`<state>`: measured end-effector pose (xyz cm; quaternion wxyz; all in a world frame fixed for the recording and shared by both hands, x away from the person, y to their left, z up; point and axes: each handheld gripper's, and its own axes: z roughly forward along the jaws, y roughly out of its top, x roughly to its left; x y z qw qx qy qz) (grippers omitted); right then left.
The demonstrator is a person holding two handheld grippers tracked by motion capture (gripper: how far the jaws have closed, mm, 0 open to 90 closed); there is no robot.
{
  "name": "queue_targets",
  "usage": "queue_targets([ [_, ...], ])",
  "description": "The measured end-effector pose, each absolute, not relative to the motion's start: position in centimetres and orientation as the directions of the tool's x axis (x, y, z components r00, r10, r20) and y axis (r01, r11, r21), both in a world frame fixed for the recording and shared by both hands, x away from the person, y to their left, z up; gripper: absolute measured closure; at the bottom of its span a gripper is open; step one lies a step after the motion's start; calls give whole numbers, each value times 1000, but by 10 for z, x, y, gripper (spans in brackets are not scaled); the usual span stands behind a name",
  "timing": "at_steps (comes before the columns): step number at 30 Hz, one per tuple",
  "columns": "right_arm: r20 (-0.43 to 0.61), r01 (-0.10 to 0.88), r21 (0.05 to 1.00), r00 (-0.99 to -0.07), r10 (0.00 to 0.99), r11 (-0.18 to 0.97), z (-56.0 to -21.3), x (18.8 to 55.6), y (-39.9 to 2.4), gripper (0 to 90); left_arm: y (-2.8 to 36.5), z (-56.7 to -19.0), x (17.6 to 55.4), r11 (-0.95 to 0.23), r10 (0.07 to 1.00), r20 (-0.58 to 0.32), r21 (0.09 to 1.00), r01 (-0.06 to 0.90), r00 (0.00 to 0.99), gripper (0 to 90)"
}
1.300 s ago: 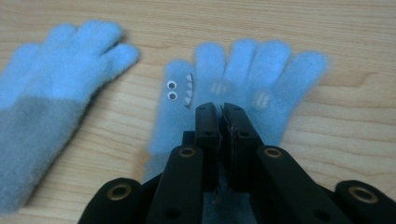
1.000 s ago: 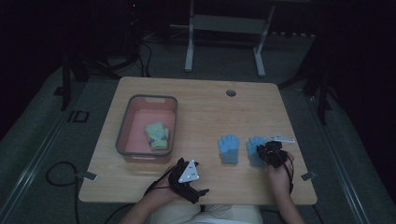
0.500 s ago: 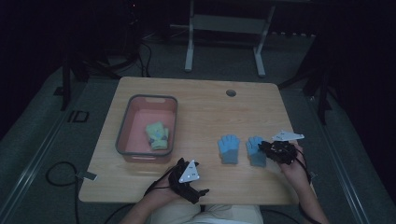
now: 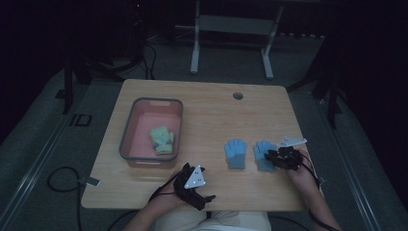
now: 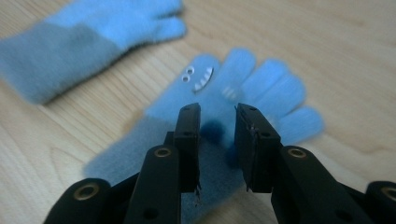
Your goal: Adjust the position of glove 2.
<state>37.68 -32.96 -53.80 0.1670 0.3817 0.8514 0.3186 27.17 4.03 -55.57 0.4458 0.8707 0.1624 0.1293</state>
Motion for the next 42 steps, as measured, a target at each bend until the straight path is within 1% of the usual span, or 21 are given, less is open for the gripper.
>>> queue_targets([
  [1,-51,553,656,-646,762,513,-542,378,-329,710,40,-556,272,-550,398,80,818,168,914,19],
  [3,-43,562,657,-637,770,502,-543,378,-330,770,40,-556,272,-549,400,79,818,170,913,20],
  [4,-43,562,657,-637,770,502,-543,378,-330,770,40,-556,272,-548,400,77,819,171,913,20],
  [5,-52,565,654,-630,775,503,-542,378,-329,800,40,-556,271,-549,399,78,819,170,914,19],
  [6,-52,565,654,-630,775,503,-542,378,-329,800,40,-556,271,-549,399,78,819,170,914,20],
  [7,-65,572,647,-617,784,504,-542,378,-326,847,40,-556,272,-549,399,79,818,169,914,19],
  [8,-68,574,647,-613,787,502,-542,378,-325,854,40,-556,271,-549,399,78,818,170,914,19],
  [12,-65,579,649,-605,794,494,-541,377,-324,863,40,-556,271,-550,396,79,818,168,915,20],
  [14,-49,582,657,-602,797,480,-535,377,-325,869,40,-556,271,-551,396,79,818,168,915,19],
  [16,-50,560,678,-611,790,476,-522,375,-325,870,40,-555,272,-550,397,79,818,168,914,19],
  [17,-50,560,678,-611,790,476,-522,375,-325,870,40,-555,272,-550,397,80,818,167,914,19],
  [18,-49,540,696,-623,781,474,-510,372,-323,870,40,-556,272,-551,398,81,818,167,914,19],
  [19,-49,540,696,-623,781,474,-510,372,-323,870,40,-556,272,-551,398,81,818,167,914,19],
  [20,-30,524,718,-634,773,458,-497,370,-320,870,40,-555,272,-551,396,83,818,165,914,19],
  [23,-45,500,732,-644,764,464,-487,369,-316,871,40,-556,271,-552,398,81,817,167,914,19],
  [24,-22,481,749,-668,743,455,-475,368,-310,871,40,-555,271,-551,398,82,818,167,914,19],
  [25,-22,481,749,-668,743,455,-475,368,-310,871,40,-555,271,-551,398,82,818,167,914,20],
  [27,-35,447,761,-694,719,469,-464,366,-297,871,40,-555,272,-550,399,83,818,167,913,19],
  [30,-29,436,766,-711,703,473,-461,366,-289,871,40,-555,271,-552,402,90,818,162,911,20],
  [35,18,420,789,-746,666,449,-457,368,-267,871,42,-554,272,-547,414,96,821,163,905,19],
  [42,26,407,787,-773,633,464,-461,369,-244,871,40,-554,271,-551,407,102,820,155,908,19],
])
